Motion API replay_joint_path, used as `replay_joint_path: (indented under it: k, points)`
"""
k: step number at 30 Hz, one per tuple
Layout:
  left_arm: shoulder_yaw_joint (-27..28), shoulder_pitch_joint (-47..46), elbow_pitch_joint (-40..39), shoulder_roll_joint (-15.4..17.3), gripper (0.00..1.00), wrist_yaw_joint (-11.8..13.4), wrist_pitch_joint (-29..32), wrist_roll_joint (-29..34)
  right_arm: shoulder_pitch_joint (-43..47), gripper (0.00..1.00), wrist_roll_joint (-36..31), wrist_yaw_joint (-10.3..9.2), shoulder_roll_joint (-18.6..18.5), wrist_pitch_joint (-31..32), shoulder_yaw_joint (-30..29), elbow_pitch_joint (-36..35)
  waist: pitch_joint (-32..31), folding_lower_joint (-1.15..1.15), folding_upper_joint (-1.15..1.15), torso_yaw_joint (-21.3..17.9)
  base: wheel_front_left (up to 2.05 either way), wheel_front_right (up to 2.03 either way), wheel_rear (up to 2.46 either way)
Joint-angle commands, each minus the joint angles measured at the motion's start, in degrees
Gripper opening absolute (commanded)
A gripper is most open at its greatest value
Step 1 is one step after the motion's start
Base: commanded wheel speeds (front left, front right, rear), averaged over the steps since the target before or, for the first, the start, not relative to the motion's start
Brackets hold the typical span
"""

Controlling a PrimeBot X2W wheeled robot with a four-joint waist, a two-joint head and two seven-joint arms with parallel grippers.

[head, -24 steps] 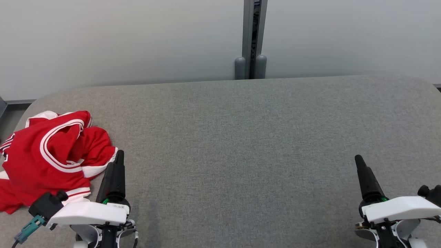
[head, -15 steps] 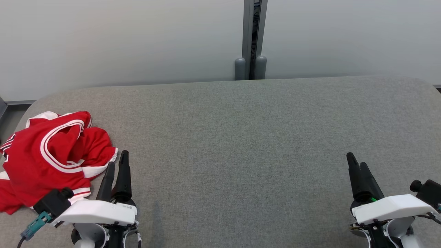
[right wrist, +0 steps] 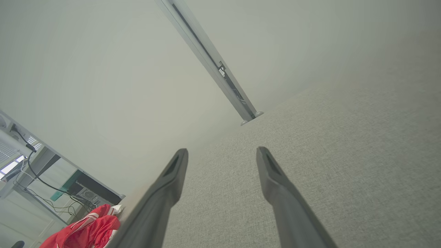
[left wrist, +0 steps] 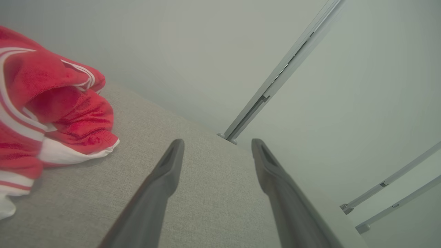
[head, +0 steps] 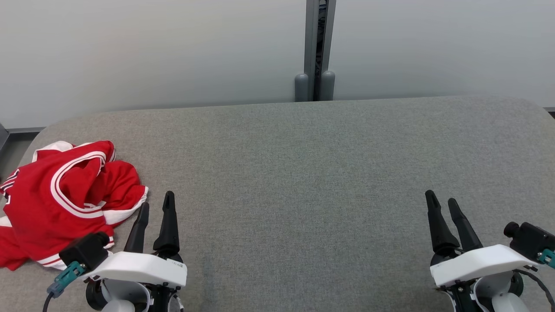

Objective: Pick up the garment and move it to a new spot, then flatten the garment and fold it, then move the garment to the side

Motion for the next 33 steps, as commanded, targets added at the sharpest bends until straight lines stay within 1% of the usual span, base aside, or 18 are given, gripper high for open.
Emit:
replay_joint_path:
  k: [1, 5, 15, 21, 25, 33]
  points:
    - [-0.21, -0.66, -0.92, 0.3, 1.0, 0.26, -0.45, 1.81, -1.43, 1.0, -1.54, 0.32, -0.62, -0.74, 0.24, -1.07, 0.02, 0.0, 0.0, -0.01, 0.0, 0.0, 0.0]
    - [-0.54, -0.91, -1.87, 0.32, 1.0, 0.73, -1.06, 4.91, -1.58, 1.0, -4.15, 0.32, -0.71, -1.49, 0.86, -1.36, 0.02, 0.0, 0.0, -0.06, 0.0, 0.0, 0.0]
    - [-0.96, -0.83, -3.43, 0.38, 1.0, 1.69, -2.47, 9.68, -1.66, 1.0, -10.06, 0.34, -1.1, -3.1, 2.94, -2.34, -0.15, 0.0, 0.0, -0.19, 0.0, 0.0, 0.0]
    - [-1.13, -0.69, -3.96, 0.41, 1.0, 1.23, -3.18, 10.8, -1.48, 1.0, -12.91, 0.35, -0.66, -4.08, 2.33, -2.54, -0.2, 0.0, 0.0, -0.15, 0.0, 0.0, 0.0]
    - [-1.22, -0.49, -4.07, 0.43, 1.0, 1.38, -3.75, 12.43, -1.61, 1.0, -14.83, 0.36, -0.43, -4.69, 2.63, -2.67, -0.32, 0.0, 0.0, -0.22, 0.0, 0.0, 0.0]
    - [-1.51, -0.33, -3.63, 0.48, 1.0, 0.69, -4.73, 14.16, -1.65, 1.0, -18.87, 0.37, -0.23, -5.83, 3.09, -2.94, -0.49, 0.0, 0.0, -0.26, 0.0, 0.0, 0.0]
